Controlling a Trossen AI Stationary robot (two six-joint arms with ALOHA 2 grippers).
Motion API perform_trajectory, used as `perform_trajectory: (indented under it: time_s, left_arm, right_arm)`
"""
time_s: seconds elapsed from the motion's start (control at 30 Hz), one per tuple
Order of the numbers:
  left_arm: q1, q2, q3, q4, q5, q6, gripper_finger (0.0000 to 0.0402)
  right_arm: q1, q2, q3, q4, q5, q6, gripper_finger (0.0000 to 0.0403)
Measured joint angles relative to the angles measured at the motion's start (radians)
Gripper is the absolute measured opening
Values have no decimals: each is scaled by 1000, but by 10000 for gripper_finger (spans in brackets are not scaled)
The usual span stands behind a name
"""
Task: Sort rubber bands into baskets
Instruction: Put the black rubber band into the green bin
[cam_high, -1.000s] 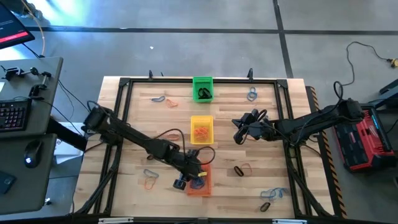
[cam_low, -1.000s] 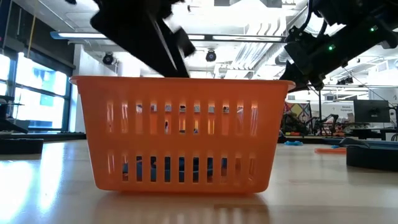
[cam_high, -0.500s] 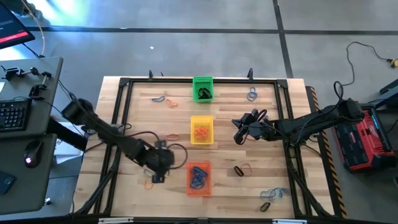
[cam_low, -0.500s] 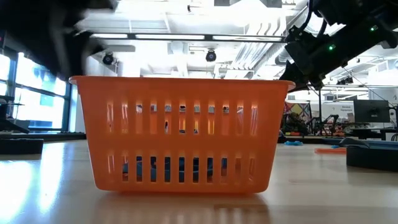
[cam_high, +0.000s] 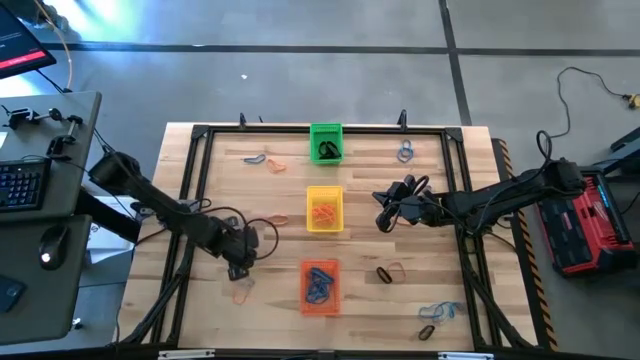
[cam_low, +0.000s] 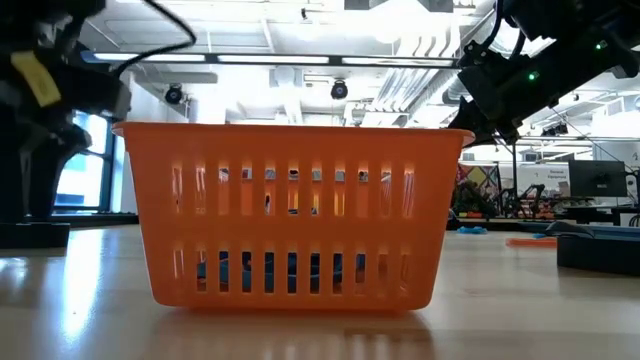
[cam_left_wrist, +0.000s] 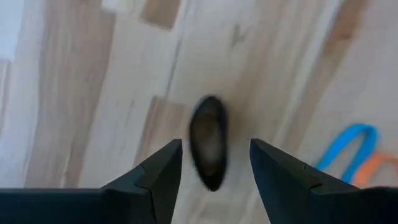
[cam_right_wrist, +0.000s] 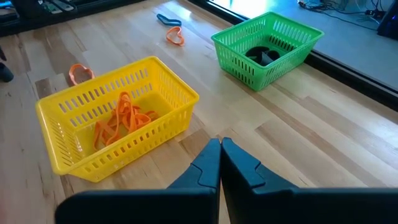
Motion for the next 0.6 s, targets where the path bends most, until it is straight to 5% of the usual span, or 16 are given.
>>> perform_trajectory:
  time_s: [0.3, 0.6]
  left_arm:
    - [33, 7, -30, 20, 8, 21, 169]
    - [37, 7, -62, 105, 78, 56, 27]
  right_arm:
    - [0, 0, 0, -1, 0, 0, 0]
    - [0, 0, 0, -1, 0, -8, 0]
